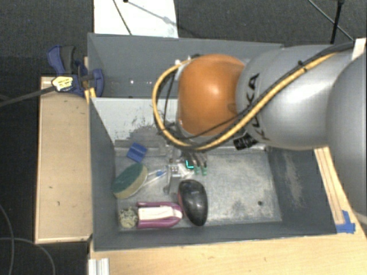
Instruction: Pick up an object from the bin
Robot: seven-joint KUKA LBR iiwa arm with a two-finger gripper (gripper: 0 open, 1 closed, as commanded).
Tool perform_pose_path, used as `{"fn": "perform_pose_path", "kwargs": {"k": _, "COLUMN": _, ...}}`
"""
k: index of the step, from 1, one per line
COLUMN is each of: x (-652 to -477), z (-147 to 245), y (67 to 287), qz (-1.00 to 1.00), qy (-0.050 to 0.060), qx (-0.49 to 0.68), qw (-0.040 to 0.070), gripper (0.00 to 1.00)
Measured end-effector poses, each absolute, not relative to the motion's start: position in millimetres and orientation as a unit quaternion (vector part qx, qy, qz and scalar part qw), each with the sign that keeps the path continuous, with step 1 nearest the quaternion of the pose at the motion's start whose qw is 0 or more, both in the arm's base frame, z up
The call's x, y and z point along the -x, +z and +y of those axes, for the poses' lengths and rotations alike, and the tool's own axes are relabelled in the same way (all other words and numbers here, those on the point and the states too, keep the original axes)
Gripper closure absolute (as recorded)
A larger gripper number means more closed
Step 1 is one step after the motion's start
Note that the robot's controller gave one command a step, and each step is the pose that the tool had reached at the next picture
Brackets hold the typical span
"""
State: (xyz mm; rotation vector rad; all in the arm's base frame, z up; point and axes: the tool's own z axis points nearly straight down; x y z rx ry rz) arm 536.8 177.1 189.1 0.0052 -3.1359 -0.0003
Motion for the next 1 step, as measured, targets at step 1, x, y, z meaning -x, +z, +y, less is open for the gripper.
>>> {"fn": "perform_pose_path", "kwargs": {"k": 1, "x": -523.0, "z": 117.2, "y": 137.8, "qz": -1.000, "qy": 0.002, "qx": -0.020, "qw": 0.002, "gripper": 0.00}}
